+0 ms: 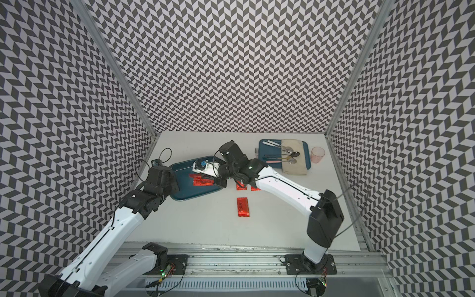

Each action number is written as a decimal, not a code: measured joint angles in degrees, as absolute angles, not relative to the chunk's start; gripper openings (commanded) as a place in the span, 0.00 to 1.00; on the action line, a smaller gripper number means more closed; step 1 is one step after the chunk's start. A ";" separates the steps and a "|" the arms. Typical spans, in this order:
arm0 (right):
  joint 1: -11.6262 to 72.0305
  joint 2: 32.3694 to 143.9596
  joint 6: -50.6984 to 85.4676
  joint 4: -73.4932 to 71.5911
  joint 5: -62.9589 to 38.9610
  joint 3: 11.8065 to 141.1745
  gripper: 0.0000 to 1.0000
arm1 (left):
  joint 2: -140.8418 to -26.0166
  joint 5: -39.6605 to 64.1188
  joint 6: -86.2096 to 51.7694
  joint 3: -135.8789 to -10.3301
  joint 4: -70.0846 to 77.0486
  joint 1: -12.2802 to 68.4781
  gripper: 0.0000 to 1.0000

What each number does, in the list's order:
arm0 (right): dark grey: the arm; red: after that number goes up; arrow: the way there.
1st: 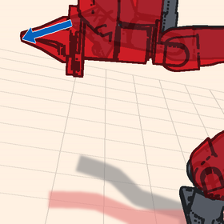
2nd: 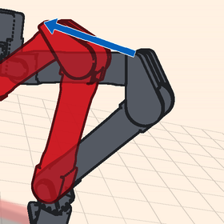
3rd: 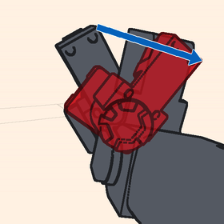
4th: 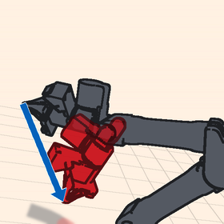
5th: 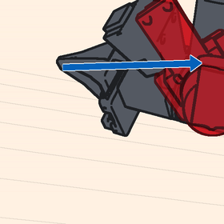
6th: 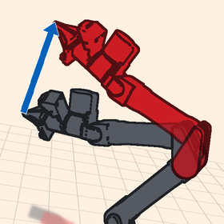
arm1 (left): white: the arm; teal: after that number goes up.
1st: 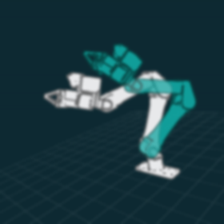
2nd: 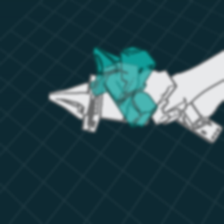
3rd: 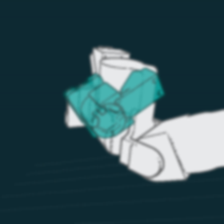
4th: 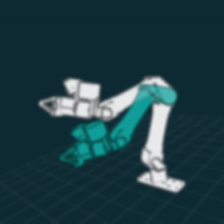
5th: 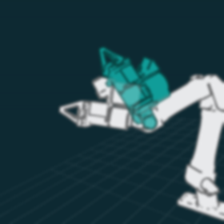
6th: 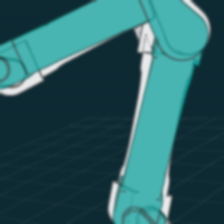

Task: Take the tea bags out of the storage box
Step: Pick up the tea bag from the storage box, then place the tea bag at the center of the board.

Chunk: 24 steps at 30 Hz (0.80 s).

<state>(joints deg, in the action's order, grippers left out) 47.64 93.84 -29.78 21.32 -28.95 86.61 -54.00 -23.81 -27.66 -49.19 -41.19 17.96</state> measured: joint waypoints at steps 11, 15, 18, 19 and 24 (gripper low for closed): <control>28.73 70.74 13.65 -2.66 -37.50 57.17 0.00 | -53.98 -23.92 -27.99 -49.19 -41.17 17.96 0.00; 27.79 66.74 21.12 -1.52 -39.35 47.48 0.00 | -53.98 -23.90 -27.97 -49.19 -41.17 17.96 0.00; 27.33 63.02 25.63 -2.04 -39.38 38.09 0.00 | -53.98 -23.88 -27.94 -49.19 -41.17 17.96 0.00; 27.11 61.89 26.81 -2.42 -39.38 34.79 0.00 | -53.98 -23.86 -27.94 -49.19 -41.17 17.96 0.00; 25.30 61.19 32.01 -2.59 -39.05 23.42 0.00 | -53.98 -23.86 -27.94 -49.19 -41.15 17.96 0.00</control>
